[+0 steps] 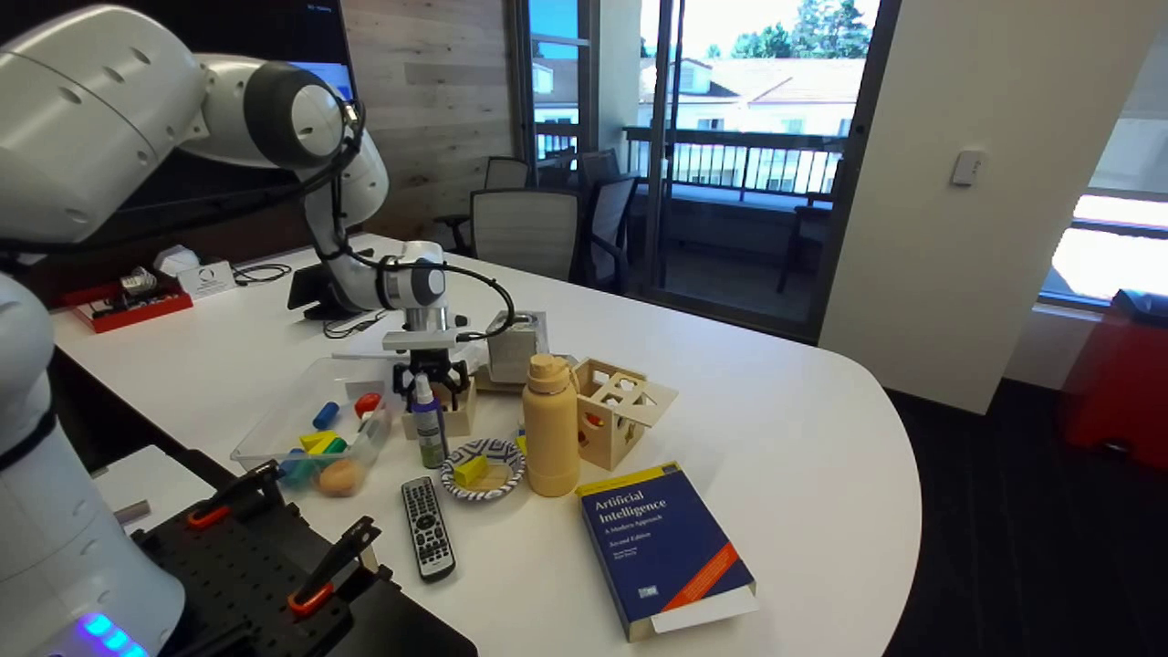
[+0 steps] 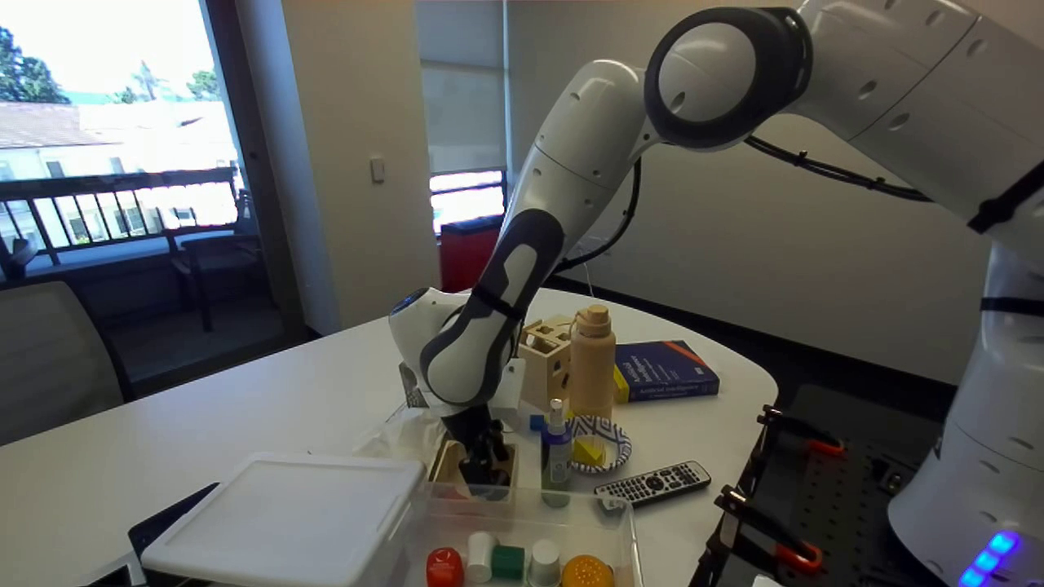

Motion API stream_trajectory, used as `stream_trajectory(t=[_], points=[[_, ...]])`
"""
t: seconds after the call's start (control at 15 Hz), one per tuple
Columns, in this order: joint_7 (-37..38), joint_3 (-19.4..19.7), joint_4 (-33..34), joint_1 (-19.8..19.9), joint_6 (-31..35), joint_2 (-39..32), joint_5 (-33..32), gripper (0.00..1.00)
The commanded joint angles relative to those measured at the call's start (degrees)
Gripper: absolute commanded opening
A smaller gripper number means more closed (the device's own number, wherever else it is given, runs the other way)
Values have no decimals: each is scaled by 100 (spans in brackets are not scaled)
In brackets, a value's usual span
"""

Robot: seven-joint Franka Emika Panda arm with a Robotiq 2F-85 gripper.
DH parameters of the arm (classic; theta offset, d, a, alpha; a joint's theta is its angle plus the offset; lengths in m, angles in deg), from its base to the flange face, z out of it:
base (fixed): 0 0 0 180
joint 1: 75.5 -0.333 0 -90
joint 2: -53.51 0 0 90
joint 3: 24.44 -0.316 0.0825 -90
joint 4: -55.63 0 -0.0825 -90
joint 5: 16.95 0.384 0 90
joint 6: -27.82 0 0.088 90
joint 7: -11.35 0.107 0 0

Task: Take the black object out of the wooden box then place it in the clear container, put the yellow block from the black and white bowl in the wooden box.

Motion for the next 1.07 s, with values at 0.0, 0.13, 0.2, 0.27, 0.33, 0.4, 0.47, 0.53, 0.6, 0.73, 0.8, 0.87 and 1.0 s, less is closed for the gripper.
stream_trajectory(t=[0.0, 0.13, 0.2, 0.27, 0.33, 0.4, 0.47, 0.53, 0.6, 0.73, 0.8, 0.87, 1.0], points=[[-96, 1, 124, -18, -83, -36, 34, 66], [-98, 4, 123, -11, -67, -27, 32, 49], [-98, 5, 124, -7, -64, -25, 34, 42], [-108, -5, 118, 8, -59, -17, 47, 36], [-114, -11, 110, 20, -40, -7, 54, 27], [-129, -20, 102, 35, -33, 11, 62, 20], [-148, -35, 92, 53, -46, 45, 76, 14], [-157, -47, 58, 69, -22, 96, 84, 12], [-127, -36, 4, 59, 7, 181, 71, 11], [-119, -56, -177, 71, 70, 431, 72, 6], [-96, -45, -255, 58, 106, 549, 54, 7], [-33, -12, -315, 28, 137, 666, 28, 7], [-61, -37, -473, 79, 152, 954, 59, 7]])
